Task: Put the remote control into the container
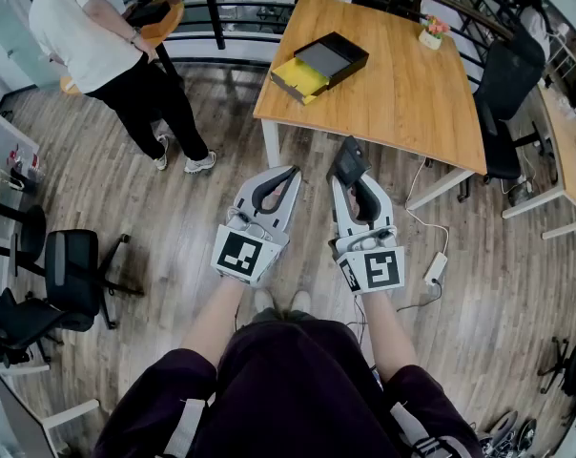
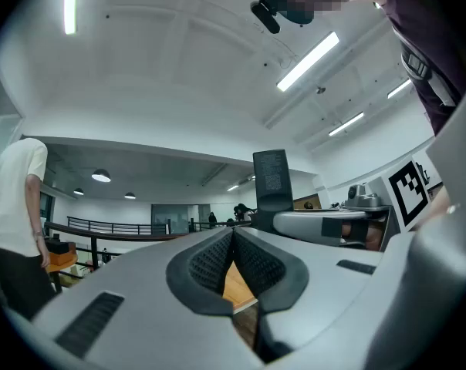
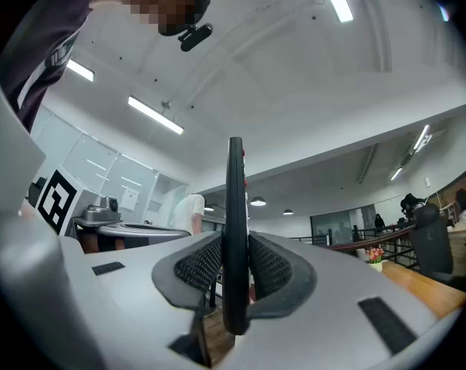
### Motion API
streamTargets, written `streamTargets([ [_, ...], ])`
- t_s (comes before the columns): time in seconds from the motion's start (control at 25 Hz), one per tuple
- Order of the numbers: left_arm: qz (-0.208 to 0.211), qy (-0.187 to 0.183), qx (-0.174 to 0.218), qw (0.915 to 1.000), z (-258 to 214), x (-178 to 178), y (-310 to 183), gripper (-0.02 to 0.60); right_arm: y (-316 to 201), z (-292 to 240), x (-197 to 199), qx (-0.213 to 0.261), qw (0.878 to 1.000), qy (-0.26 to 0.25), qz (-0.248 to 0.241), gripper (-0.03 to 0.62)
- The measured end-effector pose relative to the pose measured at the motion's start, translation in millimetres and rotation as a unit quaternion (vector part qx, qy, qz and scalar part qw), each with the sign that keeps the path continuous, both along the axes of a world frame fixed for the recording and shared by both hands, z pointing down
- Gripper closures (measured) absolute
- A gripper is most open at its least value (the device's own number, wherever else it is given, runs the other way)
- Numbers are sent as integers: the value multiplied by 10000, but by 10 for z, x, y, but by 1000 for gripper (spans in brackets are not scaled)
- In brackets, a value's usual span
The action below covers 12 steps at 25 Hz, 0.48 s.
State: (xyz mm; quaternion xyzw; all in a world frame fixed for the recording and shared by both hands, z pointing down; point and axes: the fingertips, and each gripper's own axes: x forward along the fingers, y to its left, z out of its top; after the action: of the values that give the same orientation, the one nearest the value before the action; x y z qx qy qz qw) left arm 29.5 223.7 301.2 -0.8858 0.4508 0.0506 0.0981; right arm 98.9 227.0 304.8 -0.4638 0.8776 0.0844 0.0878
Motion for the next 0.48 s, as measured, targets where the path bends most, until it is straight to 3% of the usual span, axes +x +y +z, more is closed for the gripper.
streamTargets([
  [0.32, 24, -4, -68, 10000, 36, 247, -104, 569, -110, 93, 227, -88, 10000, -5, -7, 482],
  [0.48, 61, -250, -290, 9992, 153, 210, -233, 570, -242, 136, 167, -120, 9999, 5, 2, 482],
])
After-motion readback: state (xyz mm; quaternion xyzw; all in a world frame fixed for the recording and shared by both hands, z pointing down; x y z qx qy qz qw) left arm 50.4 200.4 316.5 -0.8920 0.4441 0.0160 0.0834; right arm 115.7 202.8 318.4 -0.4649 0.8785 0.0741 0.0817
